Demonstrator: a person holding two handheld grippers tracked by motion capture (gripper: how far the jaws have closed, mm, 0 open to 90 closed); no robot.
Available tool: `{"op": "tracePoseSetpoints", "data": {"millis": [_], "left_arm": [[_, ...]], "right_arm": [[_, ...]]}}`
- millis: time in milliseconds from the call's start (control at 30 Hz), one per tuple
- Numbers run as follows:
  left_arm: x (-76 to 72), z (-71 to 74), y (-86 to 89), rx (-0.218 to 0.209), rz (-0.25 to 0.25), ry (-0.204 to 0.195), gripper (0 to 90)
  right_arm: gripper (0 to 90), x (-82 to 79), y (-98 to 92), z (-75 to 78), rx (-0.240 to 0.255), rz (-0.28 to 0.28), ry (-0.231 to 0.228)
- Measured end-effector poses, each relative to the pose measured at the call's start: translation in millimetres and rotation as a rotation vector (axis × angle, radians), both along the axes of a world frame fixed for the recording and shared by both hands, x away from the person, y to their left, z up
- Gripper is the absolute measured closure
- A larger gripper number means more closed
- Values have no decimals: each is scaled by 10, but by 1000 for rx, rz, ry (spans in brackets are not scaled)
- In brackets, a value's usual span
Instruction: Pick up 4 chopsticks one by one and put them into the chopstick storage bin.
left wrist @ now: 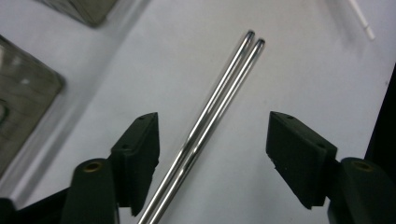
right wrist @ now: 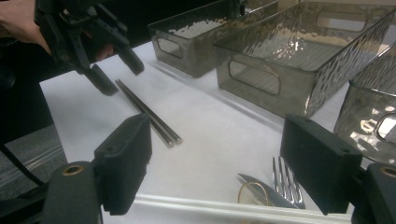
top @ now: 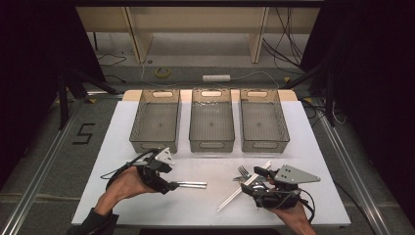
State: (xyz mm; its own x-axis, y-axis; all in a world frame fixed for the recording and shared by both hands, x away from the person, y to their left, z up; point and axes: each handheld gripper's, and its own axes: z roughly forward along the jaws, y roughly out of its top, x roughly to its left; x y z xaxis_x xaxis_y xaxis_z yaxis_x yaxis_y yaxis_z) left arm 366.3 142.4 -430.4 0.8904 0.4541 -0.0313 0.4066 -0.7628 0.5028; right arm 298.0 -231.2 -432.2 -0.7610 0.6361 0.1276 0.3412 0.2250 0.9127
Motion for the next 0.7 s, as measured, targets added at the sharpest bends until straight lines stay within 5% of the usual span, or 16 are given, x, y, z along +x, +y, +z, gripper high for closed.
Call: {"op": "tracePoseSetpoints", "data": {"millis": [167, 400, 700], "left_arm": [[25, -110, -60, 83, -34, 34, 437], [82, -204, -43, 127, -67, 42, 553], [96, -270, -56, 181, -97, 38, 596]], "right_arm": [[262, -1, 9, -3, -4, 6, 2], [264, 4, 17, -11, -11, 9, 9], [266, 4, 19, -10, -11, 10, 10]]}}
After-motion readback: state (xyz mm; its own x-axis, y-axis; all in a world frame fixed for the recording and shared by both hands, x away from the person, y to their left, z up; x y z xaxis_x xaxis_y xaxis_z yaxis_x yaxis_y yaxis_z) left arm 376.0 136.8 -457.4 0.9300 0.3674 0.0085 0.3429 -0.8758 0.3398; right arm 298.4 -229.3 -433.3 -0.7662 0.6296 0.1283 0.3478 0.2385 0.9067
